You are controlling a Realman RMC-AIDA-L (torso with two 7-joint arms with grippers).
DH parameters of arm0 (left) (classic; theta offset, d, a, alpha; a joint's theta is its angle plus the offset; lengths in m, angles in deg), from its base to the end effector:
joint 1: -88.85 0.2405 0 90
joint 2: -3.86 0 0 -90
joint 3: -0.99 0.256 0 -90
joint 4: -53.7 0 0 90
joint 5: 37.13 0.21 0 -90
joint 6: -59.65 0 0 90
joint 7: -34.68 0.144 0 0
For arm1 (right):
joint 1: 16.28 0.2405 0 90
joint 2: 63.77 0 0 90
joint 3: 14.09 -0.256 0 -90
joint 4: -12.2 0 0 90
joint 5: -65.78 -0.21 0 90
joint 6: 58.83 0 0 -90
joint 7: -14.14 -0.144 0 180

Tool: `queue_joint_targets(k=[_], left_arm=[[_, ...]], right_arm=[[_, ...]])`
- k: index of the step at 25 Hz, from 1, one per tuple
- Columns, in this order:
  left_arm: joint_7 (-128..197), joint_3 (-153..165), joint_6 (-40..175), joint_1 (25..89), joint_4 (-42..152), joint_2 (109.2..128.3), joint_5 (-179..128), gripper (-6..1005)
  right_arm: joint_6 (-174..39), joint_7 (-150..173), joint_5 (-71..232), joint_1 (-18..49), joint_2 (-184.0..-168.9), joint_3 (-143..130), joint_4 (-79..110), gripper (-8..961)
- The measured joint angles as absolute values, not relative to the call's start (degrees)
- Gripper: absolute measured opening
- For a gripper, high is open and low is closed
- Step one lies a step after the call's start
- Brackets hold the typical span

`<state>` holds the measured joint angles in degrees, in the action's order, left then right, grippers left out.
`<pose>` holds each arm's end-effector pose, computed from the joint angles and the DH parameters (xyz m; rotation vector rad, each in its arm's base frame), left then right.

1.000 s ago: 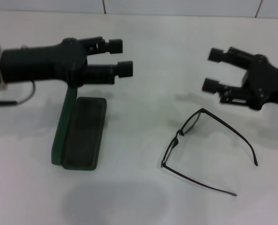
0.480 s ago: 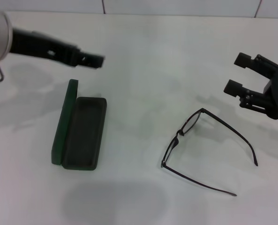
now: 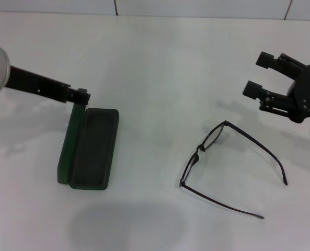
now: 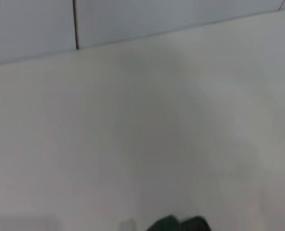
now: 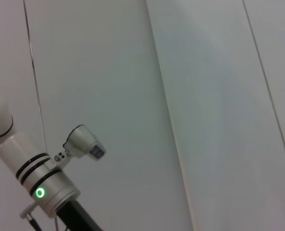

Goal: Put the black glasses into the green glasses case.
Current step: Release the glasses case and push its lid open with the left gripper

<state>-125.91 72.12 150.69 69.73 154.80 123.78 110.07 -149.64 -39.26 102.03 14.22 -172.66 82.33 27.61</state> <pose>-0.1954 0.3216 0.0731 -2.2260 -1.2073 0.1358 0.2387 0.3224 0.0050 -2.5047 0.3553 1.2573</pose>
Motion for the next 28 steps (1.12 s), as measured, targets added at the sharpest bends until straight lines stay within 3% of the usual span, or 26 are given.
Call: queue_joint_targets(k=[9, 20, 28], left_arm=[[-125.9, 73.5, 150.5, 69.3, 149.4, 123.76, 109.8, 785], [-125.6, 74.4, 150.8, 69.0, 146.5, 123.56, 110.3, 689], [-125.6, 74.5, 150.8, 68.7, 144.8, 123.56, 110.4, 509]], right_arm=[[-148.5, -39.3, 102.1, 14.8, -172.84, 82.3, 27.4, 829], [-148.1, -39.3, 102.1, 14.5, -172.94, 82.3, 27.4, 827], [-148.0, -39.3, 102.1, 14.3, -173.16, 82.3, 27.3, 825]])
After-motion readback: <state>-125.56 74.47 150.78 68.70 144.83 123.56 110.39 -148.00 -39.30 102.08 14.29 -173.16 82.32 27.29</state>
